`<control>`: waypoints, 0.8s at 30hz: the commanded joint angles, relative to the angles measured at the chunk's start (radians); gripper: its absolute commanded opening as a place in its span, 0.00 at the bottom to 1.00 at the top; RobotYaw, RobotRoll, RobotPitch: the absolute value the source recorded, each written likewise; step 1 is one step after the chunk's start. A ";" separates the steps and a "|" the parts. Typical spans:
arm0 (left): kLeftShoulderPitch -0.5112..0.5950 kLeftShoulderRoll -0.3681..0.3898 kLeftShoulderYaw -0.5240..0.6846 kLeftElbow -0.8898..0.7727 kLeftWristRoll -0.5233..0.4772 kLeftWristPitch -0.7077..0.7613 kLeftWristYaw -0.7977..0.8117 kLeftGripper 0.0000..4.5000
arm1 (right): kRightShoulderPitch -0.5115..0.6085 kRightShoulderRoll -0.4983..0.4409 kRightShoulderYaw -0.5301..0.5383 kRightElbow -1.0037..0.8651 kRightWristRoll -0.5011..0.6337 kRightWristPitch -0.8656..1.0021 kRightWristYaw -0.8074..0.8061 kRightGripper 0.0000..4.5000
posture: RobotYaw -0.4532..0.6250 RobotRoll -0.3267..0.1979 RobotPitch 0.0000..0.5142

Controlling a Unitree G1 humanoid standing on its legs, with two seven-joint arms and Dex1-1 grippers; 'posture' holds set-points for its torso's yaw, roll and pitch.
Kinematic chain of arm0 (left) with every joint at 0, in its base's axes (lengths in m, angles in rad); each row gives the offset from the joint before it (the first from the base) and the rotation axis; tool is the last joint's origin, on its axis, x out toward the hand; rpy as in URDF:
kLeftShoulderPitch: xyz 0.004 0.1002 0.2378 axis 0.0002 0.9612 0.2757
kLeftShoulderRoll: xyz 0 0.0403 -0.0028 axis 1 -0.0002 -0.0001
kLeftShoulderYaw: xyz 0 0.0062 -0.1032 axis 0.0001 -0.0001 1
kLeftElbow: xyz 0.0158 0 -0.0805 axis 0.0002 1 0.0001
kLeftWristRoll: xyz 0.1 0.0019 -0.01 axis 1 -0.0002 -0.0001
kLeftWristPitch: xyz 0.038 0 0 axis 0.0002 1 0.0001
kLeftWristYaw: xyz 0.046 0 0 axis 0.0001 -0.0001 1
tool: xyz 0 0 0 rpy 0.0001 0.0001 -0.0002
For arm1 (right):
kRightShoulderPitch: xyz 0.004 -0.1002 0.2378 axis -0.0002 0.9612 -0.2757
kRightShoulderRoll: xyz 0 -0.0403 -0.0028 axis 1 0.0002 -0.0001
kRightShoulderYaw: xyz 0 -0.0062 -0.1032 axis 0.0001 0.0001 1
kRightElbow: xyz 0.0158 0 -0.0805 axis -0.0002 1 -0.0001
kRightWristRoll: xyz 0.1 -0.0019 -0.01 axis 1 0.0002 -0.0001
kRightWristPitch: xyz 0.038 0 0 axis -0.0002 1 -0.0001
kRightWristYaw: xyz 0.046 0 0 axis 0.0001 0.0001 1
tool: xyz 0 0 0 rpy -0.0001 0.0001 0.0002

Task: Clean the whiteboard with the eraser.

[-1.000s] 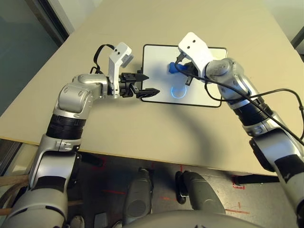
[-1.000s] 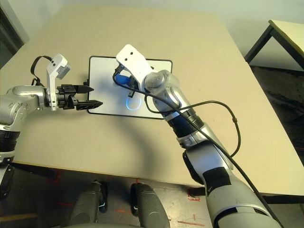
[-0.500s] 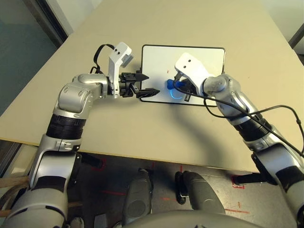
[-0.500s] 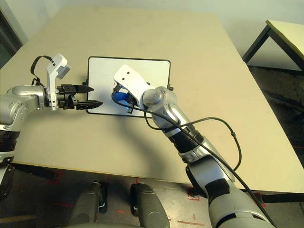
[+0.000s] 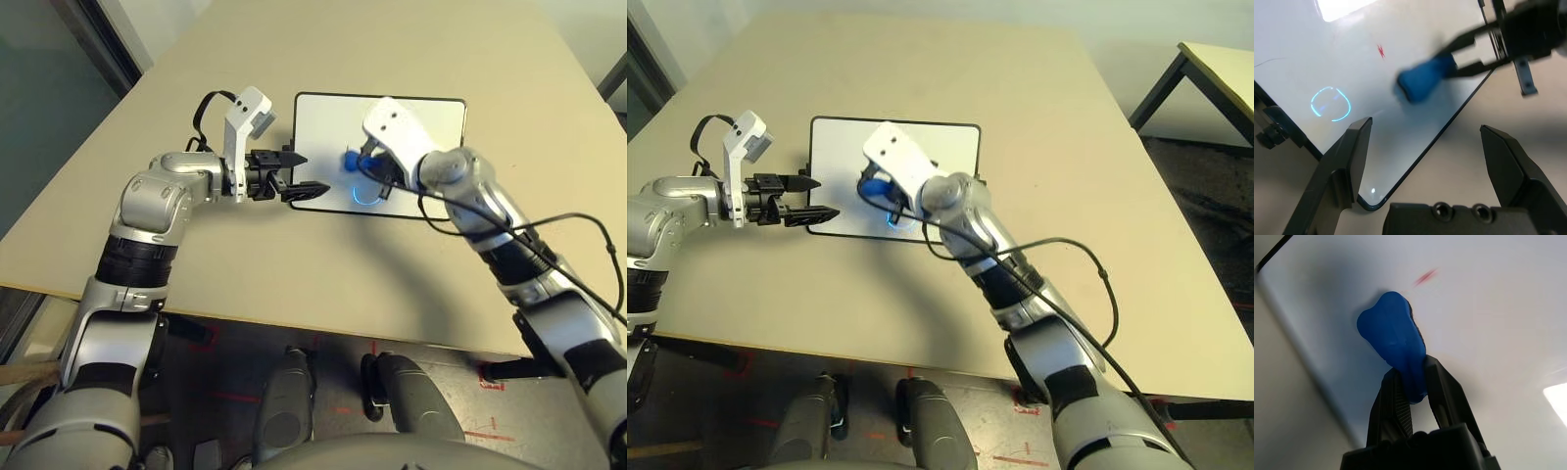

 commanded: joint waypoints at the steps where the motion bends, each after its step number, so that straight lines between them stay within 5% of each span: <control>1: 0.010 0.001 0.001 -0.020 -0.009 0.013 0.001 1.00 | 0.013 -0.014 0.023 0.031 -0.018 0.032 0.013 0.13 | 0.42 0.62 0.29; 11: 0.011 -0.002 -0.001 -0.021 -0.011 0.013 0.004 1.00 | -0.173 0.044 -0.070 0.261 0.002 -0.046 -0.079 0.13 | 0.42 0.62 0.28; 24: 0.015 0.004 0.000 -0.021 -0.021 0.012 0.012 1.00 | 0.031 0.001 0.026 0.008 -0.022 0.040 0.016 0.13 | 0.43 0.62 0.29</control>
